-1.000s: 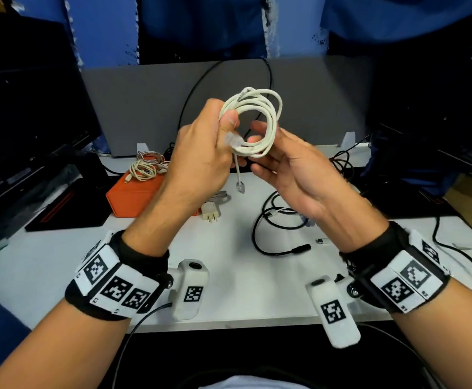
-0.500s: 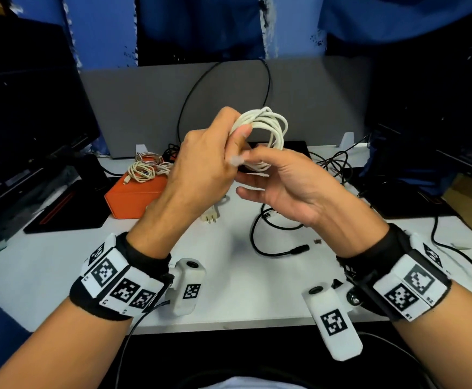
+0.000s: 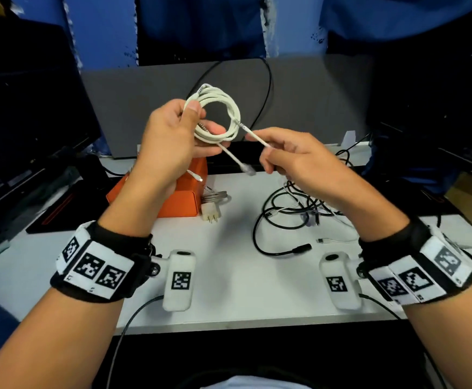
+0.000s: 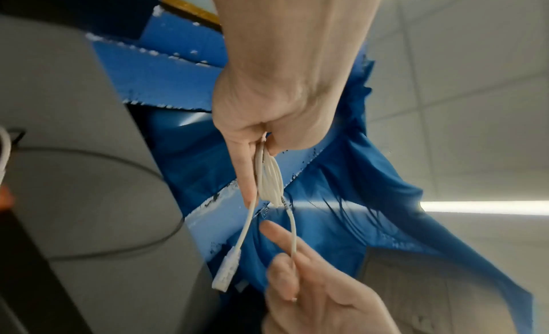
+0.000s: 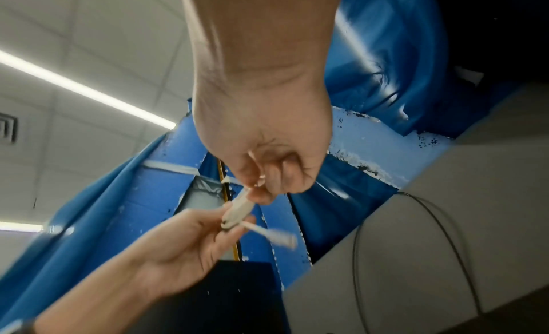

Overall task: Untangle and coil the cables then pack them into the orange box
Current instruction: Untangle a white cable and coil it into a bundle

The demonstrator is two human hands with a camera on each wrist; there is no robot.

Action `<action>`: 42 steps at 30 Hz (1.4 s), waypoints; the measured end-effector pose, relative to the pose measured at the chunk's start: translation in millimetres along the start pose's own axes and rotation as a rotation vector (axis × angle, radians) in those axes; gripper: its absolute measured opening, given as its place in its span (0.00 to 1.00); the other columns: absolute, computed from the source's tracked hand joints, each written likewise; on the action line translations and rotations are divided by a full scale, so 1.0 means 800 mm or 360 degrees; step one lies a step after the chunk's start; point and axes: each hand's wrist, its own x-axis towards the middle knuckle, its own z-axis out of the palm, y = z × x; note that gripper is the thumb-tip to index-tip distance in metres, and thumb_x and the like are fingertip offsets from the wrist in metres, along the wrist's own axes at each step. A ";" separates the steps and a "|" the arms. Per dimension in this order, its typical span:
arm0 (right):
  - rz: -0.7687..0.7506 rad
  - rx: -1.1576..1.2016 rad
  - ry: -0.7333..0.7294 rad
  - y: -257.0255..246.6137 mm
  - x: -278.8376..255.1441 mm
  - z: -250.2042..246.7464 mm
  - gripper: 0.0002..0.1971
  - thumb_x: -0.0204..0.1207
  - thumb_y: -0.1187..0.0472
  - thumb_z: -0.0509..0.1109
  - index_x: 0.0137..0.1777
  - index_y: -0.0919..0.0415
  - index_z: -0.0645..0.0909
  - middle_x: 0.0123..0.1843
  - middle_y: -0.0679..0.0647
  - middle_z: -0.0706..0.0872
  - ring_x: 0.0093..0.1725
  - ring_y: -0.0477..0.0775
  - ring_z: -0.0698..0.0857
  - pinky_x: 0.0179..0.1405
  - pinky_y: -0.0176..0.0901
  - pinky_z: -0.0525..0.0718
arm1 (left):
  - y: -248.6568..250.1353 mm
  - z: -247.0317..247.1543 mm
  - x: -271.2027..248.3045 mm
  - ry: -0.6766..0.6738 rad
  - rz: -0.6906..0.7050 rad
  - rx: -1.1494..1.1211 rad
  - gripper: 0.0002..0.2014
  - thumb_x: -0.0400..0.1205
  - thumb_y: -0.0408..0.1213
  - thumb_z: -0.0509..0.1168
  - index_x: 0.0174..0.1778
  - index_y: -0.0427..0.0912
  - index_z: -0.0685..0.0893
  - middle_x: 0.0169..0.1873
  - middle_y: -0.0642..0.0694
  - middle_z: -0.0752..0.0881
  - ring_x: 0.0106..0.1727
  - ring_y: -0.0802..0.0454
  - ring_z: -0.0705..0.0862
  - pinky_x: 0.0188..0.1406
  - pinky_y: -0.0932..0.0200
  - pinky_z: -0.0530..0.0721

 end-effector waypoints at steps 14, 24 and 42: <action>0.0190 0.0533 -0.0067 0.007 0.004 0.040 0.18 0.85 0.48 0.64 0.71 0.52 0.81 0.63 0.57 0.90 0.70 0.49 0.84 0.78 0.50 0.72 | -0.002 0.004 -0.002 -0.0172 0.0039 -0.0107 0.13 0.94 0.42 0.55 0.60 0.36 0.78 0.52 0.39 0.93 0.54 0.45 0.93 0.52 0.50 0.92; 0.0377 0.0776 0.0050 0.009 0.007 0.030 0.28 0.76 0.33 0.69 0.63 0.56 0.83 0.63 0.56 0.92 0.67 0.52 0.88 0.74 0.48 0.76 | -0.007 0.010 -0.006 -0.0374 0.0051 -0.0096 0.14 0.94 0.39 0.56 0.62 0.30 0.77 0.51 0.35 0.92 0.51 0.42 0.93 0.45 0.57 0.91; 0.0212 0.1106 -0.0076 0.015 0.004 0.030 0.17 0.85 0.57 0.67 0.70 0.60 0.85 0.45 0.59 0.91 0.33 0.52 0.86 0.45 0.45 0.89 | -0.022 0.003 0.004 -0.0397 -0.0415 -0.0787 0.11 0.93 0.39 0.55 0.56 0.36 0.79 0.44 0.40 0.92 0.50 0.37 0.94 0.43 0.55 0.93</action>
